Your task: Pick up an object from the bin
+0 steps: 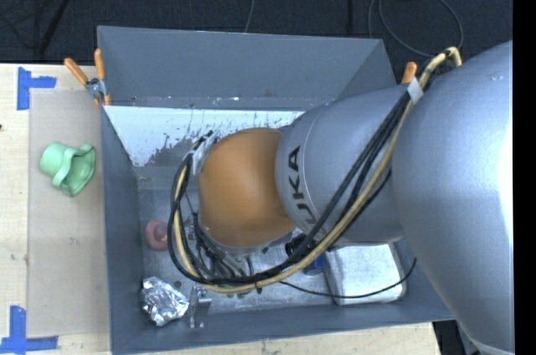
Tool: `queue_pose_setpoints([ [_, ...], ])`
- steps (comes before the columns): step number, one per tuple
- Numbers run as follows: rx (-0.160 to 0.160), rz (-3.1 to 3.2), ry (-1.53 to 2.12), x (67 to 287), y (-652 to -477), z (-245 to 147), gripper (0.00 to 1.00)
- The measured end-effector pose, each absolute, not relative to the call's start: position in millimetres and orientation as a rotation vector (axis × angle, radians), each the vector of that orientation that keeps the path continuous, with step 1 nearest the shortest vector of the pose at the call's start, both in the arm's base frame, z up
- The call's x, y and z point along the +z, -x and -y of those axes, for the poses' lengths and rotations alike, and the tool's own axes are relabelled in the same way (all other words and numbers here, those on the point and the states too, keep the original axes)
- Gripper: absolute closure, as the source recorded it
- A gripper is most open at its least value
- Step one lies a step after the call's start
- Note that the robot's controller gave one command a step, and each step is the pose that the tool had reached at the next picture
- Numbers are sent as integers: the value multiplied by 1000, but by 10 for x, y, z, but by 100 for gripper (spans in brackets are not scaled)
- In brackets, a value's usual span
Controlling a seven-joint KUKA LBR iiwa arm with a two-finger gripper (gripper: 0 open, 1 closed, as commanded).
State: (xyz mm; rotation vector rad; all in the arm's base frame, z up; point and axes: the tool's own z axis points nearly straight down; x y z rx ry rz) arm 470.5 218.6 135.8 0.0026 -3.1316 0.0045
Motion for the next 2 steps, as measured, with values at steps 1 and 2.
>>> queue_pose_setpoints([
  [1,-4,3149,-174,829,-4852,-2452,0],
  [2,-8,3122,-477,728,-4923,-2484,0],
])
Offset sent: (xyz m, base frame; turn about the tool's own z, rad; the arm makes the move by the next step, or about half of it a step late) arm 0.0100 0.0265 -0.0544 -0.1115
